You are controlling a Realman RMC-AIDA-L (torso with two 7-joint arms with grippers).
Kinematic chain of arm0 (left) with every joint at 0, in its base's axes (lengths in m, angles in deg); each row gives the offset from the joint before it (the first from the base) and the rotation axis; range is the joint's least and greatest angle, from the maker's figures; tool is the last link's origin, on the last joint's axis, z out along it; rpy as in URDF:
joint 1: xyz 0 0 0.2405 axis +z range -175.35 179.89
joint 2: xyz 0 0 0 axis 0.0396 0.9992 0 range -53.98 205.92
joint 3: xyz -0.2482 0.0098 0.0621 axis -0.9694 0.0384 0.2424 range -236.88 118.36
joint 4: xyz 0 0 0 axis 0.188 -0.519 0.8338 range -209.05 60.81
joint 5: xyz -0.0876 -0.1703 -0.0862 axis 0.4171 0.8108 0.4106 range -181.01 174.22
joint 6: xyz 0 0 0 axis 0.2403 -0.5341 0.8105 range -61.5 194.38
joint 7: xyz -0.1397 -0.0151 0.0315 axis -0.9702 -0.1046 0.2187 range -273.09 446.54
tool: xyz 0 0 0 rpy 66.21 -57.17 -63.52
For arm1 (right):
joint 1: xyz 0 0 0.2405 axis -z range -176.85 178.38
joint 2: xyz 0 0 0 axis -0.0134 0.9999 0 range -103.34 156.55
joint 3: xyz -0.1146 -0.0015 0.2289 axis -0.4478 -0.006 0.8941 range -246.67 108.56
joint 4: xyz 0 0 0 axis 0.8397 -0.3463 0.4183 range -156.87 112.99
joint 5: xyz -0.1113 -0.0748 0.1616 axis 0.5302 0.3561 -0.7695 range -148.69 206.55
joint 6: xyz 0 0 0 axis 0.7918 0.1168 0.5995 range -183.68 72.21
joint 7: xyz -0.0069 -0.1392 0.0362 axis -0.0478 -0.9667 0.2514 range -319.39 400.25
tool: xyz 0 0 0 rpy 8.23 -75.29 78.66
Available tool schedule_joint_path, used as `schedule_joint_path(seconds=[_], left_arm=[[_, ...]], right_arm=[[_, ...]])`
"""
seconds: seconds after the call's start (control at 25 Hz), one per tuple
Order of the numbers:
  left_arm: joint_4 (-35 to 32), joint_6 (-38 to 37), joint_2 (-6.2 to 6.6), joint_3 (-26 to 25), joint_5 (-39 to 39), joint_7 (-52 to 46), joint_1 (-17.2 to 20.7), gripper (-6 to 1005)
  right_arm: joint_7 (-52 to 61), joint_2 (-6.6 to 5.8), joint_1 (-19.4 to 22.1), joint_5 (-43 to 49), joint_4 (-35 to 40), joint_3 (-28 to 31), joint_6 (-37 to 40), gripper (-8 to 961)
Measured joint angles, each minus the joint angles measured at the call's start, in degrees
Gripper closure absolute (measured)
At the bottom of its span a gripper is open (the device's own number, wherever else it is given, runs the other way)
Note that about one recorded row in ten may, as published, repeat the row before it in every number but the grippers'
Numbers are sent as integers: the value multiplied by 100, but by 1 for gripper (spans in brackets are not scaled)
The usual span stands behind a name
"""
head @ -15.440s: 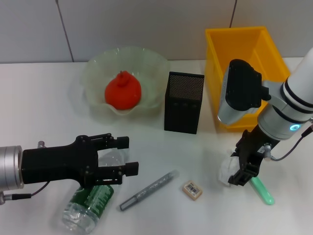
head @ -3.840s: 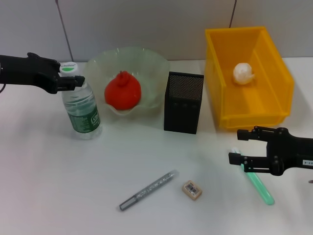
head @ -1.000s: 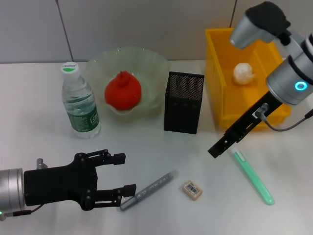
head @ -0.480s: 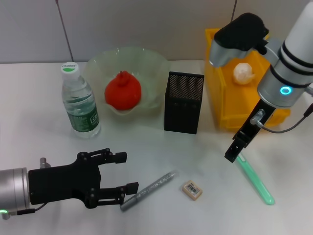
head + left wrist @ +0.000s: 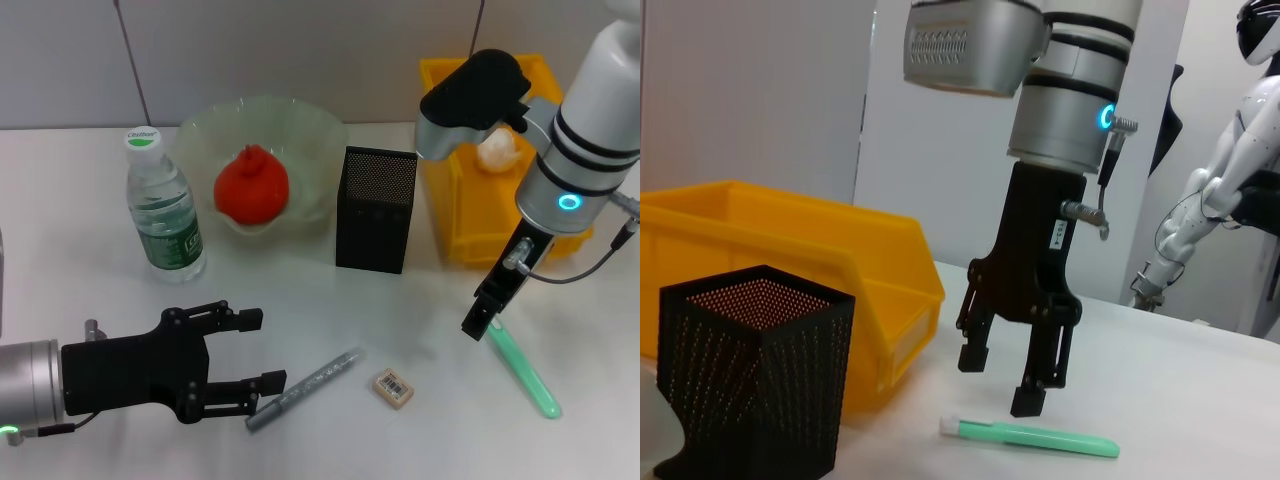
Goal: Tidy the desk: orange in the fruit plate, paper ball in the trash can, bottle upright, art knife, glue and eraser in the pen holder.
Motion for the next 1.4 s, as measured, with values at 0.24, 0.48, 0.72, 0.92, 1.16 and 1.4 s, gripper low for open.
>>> schedule_joint_path(seconds=[0.24, 0.48, 0.72, 0.92, 1.16, 1.4], left_arm=[[0, -1, -13, 0, 0, 0, -9, 200], [0, 1, -13, 0, 1, -9, -23, 200], [0, 17, -13, -1, 0, -15, -31, 200], [0, 62, -13, -1, 1, -24, -34, 201], [0, 66, -13, 0, 1, -26, -34, 201], [0, 70, -13, 0, 0, -28, -39, 202]], right_arm=[[91, 4, 40, 1, -129, -75, -255, 168], [144, 17, 64, -7, -356, -239, -490, 168], [144, 20, 72, -16, -491, -241, -612, 168], [130, 20, 88, -21, -555, -241, -662, 168], [117, 23, 152, -27, -556, -241, -718, 168], [102, 27, 203, -30, -599, -241, -765, 342]])
